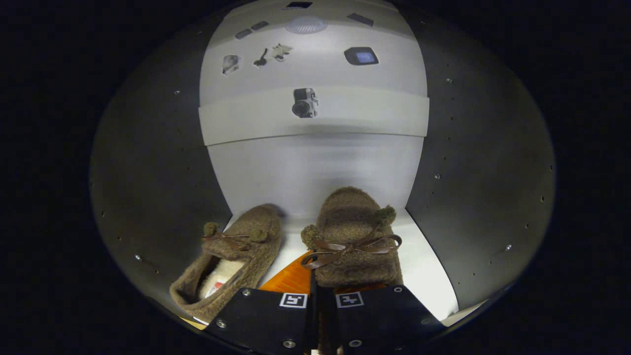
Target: Open the shoe cabinet door, grab the shoes and put them into the shoe cabinet, then close the shoe cabinet door.
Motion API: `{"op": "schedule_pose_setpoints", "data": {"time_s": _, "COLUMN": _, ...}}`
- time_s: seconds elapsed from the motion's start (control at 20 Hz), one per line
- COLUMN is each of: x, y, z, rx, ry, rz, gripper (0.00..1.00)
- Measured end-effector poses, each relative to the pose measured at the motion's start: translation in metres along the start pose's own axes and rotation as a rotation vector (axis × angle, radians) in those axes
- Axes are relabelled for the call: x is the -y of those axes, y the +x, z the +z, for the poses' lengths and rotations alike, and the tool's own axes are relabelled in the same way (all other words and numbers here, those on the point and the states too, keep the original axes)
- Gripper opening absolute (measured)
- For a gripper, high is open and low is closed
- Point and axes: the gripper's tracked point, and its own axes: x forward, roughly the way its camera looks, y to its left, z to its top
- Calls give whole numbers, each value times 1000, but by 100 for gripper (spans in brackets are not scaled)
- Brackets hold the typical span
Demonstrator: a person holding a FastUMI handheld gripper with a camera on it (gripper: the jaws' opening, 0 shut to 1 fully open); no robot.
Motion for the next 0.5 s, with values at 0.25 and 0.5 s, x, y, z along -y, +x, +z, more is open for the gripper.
{"op": "schedule_pose_setpoints", "data": {"time_s": 0.25, "x": 8, "y": 15, "z": -11, "rx": -43, "ry": 3, "rz": -26, "gripper": 10}}
{"op": "schedule_pose_setpoints", "data": {"time_s": 0.5, "x": 6, "y": 4, "z": -10, "rx": -24, "ry": -8, "rz": -36, "gripper": 18}}
